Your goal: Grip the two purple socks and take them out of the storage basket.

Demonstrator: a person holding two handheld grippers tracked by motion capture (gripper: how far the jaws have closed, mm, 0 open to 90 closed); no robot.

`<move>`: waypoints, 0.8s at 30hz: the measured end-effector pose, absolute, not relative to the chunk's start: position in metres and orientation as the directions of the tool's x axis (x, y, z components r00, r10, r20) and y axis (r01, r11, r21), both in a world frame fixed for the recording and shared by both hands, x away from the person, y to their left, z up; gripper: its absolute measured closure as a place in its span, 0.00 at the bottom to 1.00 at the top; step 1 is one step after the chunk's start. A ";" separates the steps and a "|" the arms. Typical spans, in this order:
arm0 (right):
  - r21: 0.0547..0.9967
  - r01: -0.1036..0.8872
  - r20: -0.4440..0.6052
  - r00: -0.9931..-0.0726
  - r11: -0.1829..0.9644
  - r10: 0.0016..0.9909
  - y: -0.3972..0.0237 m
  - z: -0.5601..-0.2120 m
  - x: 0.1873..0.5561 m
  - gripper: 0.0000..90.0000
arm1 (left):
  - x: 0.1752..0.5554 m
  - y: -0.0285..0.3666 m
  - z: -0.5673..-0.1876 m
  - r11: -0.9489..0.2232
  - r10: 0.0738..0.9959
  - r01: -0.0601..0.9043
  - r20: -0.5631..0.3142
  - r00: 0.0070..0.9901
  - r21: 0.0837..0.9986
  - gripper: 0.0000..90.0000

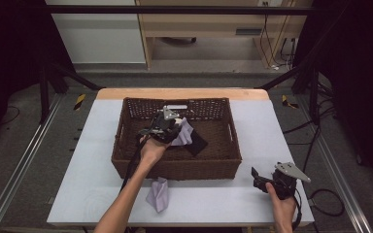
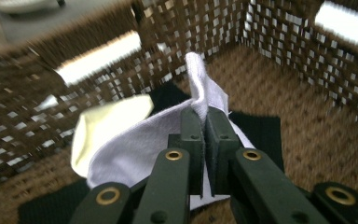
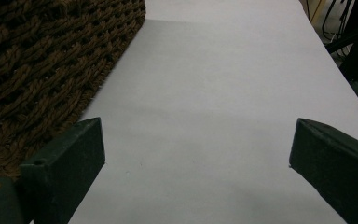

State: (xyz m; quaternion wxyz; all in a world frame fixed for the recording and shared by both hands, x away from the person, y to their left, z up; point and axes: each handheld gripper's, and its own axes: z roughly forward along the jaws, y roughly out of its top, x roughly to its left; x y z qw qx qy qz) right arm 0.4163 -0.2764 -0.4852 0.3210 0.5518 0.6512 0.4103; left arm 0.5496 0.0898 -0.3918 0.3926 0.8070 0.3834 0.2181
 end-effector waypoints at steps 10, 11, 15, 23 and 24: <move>0.889 0.454 0.034 -0.187 0.056 0.982 -0.277 -0.485 0.416 0.04 | 0.543 0.098 -0.382 -0.297 0.797 0.361 0.021 0.604 0.884 0.96; 0.889 0.454 0.034 -0.187 0.056 0.982 -0.277 -0.485 0.416 0.04 | 0.543 0.098 -0.382 -0.297 0.797 0.361 0.021 0.604 0.884 0.96; 0.888 0.456 0.036 -0.189 0.056 0.981 -0.277 -0.485 0.417 0.04 | 0.541 0.102 -0.376 -0.263 0.798 0.336 0.008 0.603 0.904 0.96; 0.888 0.457 0.035 -0.187 0.055 0.982 -0.277 -0.485 0.416 0.04 | 0.528 0.105 -0.365 -0.242 0.780 0.269 0.022 0.625 0.932 0.96; 0.888 0.456 0.035 -0.187 0.055 0.982 -0.277 -0.485 0.416 0.04 | 0.525 0.108 -0.362 -0.233 0.777 0.263 0.016 0.630 0.936 0.96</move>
